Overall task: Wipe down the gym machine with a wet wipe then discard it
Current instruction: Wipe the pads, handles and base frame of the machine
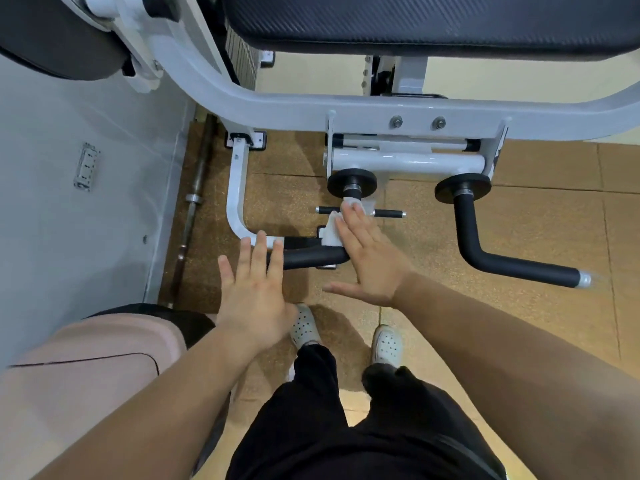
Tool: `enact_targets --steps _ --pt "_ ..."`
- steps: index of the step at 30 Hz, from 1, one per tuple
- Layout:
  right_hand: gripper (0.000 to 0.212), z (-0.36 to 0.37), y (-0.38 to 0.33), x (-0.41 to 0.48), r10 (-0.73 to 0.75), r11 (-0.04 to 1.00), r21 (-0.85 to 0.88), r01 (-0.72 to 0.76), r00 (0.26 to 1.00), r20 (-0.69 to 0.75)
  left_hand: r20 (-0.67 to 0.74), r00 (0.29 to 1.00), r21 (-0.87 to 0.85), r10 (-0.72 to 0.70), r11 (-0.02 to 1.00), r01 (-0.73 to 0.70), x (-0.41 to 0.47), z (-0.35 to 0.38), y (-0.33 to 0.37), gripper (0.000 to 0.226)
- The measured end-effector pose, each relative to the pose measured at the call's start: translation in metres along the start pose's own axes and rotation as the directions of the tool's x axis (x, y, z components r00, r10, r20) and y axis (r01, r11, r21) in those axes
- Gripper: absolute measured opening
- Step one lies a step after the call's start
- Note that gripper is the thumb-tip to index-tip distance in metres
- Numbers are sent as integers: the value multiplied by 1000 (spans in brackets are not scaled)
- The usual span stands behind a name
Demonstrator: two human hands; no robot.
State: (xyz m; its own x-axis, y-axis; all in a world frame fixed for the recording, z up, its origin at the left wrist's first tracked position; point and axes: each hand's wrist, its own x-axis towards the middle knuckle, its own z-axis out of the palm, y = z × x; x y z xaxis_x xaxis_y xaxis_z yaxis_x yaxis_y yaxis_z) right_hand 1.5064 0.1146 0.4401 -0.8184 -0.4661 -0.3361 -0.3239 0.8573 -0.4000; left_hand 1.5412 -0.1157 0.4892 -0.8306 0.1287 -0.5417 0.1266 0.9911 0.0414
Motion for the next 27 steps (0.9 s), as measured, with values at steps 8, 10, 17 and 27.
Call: enact_targets --steps 8,10,17,27 --pt "118 17 -4 -27 -166 982 89 167 986 -23 -158 977 -40 -141 990 136 -19 17 42 100" --pt "115 12 7 -37 -207 974 96 205 978 8 -176 980 -52 -94 995 86 -26 24 48 95" --pt "108 22 24 -76 -69 996 57 71 997 -40 -320 945 -246 69 957 -153 -42 52 48 62" --pt "103 104 74 -45 92 995 54 -84 984 -155 -90 973 -156 214 962 -226 44 107 49 67"
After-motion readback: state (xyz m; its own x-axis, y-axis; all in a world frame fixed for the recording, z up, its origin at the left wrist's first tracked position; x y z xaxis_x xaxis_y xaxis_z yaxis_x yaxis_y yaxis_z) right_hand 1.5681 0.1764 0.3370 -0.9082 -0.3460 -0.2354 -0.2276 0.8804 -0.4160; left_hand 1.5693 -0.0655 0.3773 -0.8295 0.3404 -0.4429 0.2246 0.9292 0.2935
